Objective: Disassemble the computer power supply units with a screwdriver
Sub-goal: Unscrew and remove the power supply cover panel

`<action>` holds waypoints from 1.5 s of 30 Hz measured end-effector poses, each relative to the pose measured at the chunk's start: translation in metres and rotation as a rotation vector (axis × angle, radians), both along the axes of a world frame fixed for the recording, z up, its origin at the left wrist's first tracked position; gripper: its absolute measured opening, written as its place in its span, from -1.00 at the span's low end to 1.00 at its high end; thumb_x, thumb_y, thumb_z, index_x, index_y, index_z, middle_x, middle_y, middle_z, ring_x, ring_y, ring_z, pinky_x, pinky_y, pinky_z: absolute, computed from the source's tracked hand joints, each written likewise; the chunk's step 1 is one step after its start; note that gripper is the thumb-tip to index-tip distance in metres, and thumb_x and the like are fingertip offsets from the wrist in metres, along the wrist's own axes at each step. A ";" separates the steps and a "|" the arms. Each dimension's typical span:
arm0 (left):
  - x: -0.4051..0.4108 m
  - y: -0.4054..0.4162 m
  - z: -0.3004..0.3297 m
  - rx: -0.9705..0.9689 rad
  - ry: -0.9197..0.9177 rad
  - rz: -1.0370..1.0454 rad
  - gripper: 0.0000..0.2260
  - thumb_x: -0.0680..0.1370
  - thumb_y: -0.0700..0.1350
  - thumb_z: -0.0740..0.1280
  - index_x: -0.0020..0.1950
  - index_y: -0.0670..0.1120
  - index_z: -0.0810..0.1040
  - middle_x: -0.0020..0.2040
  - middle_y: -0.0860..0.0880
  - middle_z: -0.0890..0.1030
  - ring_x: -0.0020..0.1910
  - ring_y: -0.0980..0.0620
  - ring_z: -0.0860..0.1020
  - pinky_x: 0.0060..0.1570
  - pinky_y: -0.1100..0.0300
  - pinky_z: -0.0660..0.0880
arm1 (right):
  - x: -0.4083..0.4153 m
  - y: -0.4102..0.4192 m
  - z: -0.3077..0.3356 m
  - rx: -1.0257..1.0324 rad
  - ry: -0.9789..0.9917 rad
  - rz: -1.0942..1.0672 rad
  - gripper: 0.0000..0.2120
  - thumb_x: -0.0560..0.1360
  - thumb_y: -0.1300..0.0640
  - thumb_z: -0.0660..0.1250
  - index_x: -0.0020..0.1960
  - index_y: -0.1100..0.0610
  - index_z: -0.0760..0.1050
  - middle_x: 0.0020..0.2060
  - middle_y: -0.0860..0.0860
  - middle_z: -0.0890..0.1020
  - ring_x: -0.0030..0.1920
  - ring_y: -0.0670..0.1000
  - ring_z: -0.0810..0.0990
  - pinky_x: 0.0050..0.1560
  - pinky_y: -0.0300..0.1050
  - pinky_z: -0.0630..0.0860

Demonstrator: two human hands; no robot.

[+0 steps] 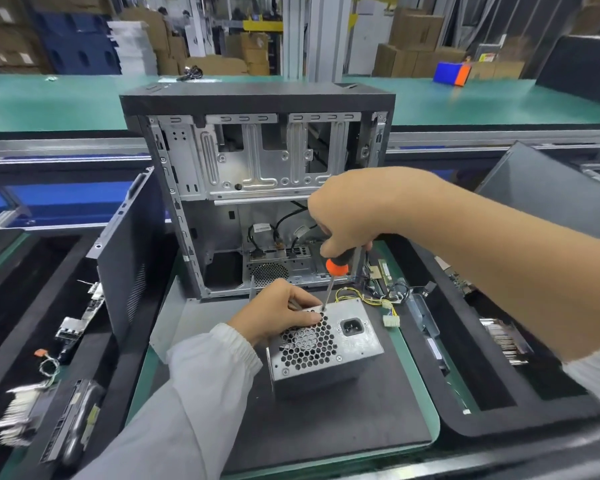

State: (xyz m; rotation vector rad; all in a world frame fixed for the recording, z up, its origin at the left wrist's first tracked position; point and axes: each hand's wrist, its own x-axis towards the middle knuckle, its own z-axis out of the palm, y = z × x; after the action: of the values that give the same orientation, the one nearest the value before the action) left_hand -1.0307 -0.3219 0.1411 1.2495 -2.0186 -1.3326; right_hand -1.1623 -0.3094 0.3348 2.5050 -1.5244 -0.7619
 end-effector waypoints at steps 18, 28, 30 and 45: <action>-0.024 0.011 -0.008 -0.263 0.127 0.185 -0.87 0.57 -0.18 0.38 0.01 -0.03 0.71 -0.11 0.18 0.69 -0.05 0.23 0.62 0.05 0.33 0.51 | -0.009 -0.006 0.006 -0.223 0.248 0.289 -0.33 0.33 -0.50 0.19 -0.32 0.15 0.27 -0.38 0.00 0.42 -0.40 0.02 0.41 -0.44 -0.16 0.31; -0.020 0.002 -0.010 -0.139 0.381 0.157 -0.81 0.60 -0.24 0.31 0.14 -0.09 0.65 0.01 -0.01 0.71 0.05 0.01 0.67 0.15 0.18 0.55 | -0.009 -0.030 0.017 -0.126 -0.020 0.145 -0.68 0.59 -0.12 0.19 0.03 0.14 0.45 -0.26 -0.04 0.47 -0.26 0.01 0.45 -0.29 -0.09 0.36; -0.018 0.000 -0.010 -0.106 0.434 0.162 -0.82 0.62 -0.25 0.26 0.10 -0.14 0.65 -0.03 -0.08 0.71 0.00 -0.08 0.68 0.12 0.12 0.57 | -0.011 -0.032 0.025 0.037 -0.149 0.179 -0.76 0.52 0.04 0.34 0.16 0.02 0.42 -0.14 -0.06 0.44 -0.16 0.01 0.51 -0.17 -0.04 0.46; -0.030 0.012 -0.003 -0.139 0.471 0.201 -0.83 0.64 -0.26 0.22 0.01 -0.16 0.62 -0.13 -0.10 0.71 -0.06 -0.02 0.68 -0.05 0.16 0.61 | -0.017 -0.032 0.038 0.267 -0.339 0.069 -0.78 0.52 0.10 0.35 0.13 -0.05 0.42 -0.01 0.03 0.53 -0.21 0.00 0.60 -0.20 -0.10 0.57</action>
State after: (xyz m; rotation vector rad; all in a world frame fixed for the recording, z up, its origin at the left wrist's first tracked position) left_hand -1.0606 -0.3101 0.1380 0.9389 -1.5831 -1.2281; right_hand -1.1789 -0.3412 0.3724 2.9962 -1.5054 -0.5862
